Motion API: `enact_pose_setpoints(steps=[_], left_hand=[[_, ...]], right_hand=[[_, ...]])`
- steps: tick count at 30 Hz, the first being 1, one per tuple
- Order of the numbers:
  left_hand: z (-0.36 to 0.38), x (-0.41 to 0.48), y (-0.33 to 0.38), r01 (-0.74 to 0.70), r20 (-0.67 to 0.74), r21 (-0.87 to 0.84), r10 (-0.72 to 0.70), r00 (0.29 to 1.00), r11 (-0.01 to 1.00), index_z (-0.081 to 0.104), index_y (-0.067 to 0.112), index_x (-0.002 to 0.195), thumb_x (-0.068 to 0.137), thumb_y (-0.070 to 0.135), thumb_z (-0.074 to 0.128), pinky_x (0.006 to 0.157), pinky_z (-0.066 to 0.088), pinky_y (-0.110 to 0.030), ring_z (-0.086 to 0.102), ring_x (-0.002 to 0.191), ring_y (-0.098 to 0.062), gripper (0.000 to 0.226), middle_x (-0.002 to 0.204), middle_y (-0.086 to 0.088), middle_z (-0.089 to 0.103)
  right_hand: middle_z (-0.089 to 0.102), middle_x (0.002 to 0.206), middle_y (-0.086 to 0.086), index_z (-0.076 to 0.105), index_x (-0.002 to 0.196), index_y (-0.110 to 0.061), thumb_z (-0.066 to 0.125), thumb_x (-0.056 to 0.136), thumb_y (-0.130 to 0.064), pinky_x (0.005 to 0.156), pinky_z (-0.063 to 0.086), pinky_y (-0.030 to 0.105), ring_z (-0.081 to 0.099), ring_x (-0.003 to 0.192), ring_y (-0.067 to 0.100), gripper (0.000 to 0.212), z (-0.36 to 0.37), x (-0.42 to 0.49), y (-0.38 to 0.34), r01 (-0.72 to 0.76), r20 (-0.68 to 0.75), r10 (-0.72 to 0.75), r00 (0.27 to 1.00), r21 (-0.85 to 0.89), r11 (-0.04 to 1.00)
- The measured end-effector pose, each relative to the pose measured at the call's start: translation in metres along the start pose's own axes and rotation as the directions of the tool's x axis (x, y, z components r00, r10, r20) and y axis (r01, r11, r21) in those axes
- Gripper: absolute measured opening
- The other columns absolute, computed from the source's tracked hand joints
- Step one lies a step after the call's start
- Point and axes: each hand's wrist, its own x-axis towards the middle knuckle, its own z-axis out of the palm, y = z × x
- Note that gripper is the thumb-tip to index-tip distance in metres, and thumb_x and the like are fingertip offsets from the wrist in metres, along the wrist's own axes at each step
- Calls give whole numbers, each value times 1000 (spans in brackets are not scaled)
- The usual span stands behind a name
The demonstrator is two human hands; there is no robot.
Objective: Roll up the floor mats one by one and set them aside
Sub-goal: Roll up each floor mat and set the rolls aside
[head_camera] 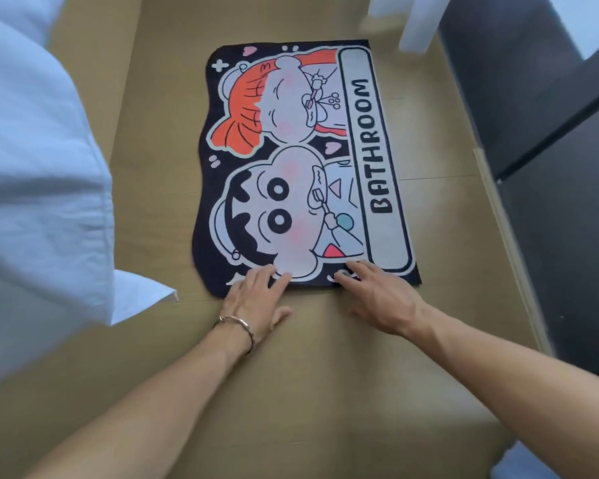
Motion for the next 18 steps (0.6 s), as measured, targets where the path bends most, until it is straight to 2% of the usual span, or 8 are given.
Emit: enact_pose_setpoints(steps=[3, 5, 10, 12, 15, 16, 18], left_hand=[[-12, 8, -7, 19, -32, 40, -18, 999, 999, 37, 26, 131, 93, 18, 47, 78, 43, -32, 42, 111, -19, 40, 121, 0, 42], [-19, 11, -12, -6, 10, 72, 5, 1000, 997, 39, 23, 124, 90, 6, 44, 65, 37, -31, 45, 99, -20, 39, 108, -1, 44], [-25, 7, -9, -43, 29, 93, 40, 999, 995, 43, 19, 114, 86, 0, 46, 59, 32, -31, 36, 85, -17, 35, 105, -1, 41], [-21, 5, -5, -46, 18, 62, 45, 999, 997, 44, 18, 113, 84, 0, 47, 61, 35, -31, 39, 93, -18, 33, 111, -1, 40], [-15, 1, 3, -89, -7, -7, 89, 996, 996, 48, 15, 113, 88, 8, 49, 69, 44, -34, 43, 104, -22, 26, 116, -2, 42], [-13, -1, 4, -145, -54, -10, 144, 988, 989, 52, 14, 108, 89, 12, 52, 66, 45, -33, 47, 100, -23, 20, 113, -3, 47], [-8, -4, 6, -274, -117, 34, 276, 954, 961, 58, 13, 88, 79, 14, 63, 50, 44, -30, 54, 80, -22, 10, 94, -5, 56]], right_hand=[[39, 140, 6, 34, 142, -26, 49, 95, -20, 89, 49, 41, 43, 124, 27, 50, -9, -3, 11, -56, -64, 54, 996, -29, 998], [44, 131, 6, 41, 139, -26, 46, 96, -19, 84, 50, 40, 46, 117, 27, 44, -15, -2, 18, -83, -60, 80, 995, -39, 996], [53, 114, 3, 56, 127, -25, 41, 96, -13, 66, 36, 29, 52, 102, 23, 37, -17, 3, 25, -12, -92, 0, 996, -133, 991], [54, 110, 1, 60, 121, -22, 42, 95, -13, 64, 36, 29, 52, 99, 22, 33, -14, 3, 25, 11, -96, -24, 995, -136, 991], [54, 102, 0, 62, 113, -17, 41, 96, -10, 65, 45, 31, 51, 93, 21, 28, -7, -3, 26, 30, -120, -39, 992, -77, 997], [54, 100, 0, 62, 110, -16, 41, 96, -9, 66, 49, 32, 51, 90, 20, 27, -3, -7, 27, 46, -123, -54, 991, -64, 997], [56, 97, 1, 63, 107, -15, 43, 95, -8, 69, 52, 34, 52, 87, 19, 25, 4, -18, 30, 83, -111, -87, 990, -38, 996]])
